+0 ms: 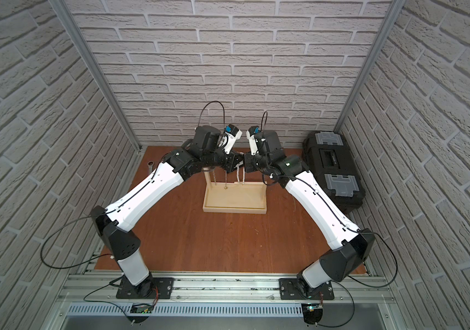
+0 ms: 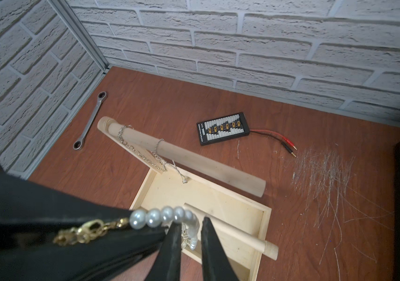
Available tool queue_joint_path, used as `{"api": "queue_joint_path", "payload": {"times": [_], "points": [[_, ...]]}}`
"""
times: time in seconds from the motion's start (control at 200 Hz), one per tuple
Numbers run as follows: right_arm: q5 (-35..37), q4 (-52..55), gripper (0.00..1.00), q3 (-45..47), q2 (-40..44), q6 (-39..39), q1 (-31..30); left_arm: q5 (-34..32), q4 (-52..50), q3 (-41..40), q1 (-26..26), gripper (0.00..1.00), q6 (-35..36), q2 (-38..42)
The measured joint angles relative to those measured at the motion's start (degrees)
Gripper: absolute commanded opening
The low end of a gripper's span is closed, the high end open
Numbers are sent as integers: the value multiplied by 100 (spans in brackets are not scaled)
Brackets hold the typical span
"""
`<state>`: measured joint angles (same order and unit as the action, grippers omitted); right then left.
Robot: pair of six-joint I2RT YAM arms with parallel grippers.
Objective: Hang the necklace on the jewelry display stand
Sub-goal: Pick up the necklace from the center of the board, then hang the necklace on the stand.
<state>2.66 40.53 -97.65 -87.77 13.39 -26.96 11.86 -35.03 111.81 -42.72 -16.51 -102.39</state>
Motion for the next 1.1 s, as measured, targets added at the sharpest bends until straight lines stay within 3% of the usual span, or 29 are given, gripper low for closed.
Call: {"api": "queue_joint_path", "payload": {"times": [0.235,0.49,0.735,1.1], "points": [[28,-166,16,-15,-177,-68,166,50,-98,341,31,10,-22,-376],[-118,-428,36,380,11,-92,398,151,-157,688,103,10,-63,-562],[-1064,-1161,53,1803,629,-79,560,514,-116,815,243,10,-179,-564],[-2385,-2282,55,2164,654,44,953,1191,-101,815,498,11,-422,-566]]}}
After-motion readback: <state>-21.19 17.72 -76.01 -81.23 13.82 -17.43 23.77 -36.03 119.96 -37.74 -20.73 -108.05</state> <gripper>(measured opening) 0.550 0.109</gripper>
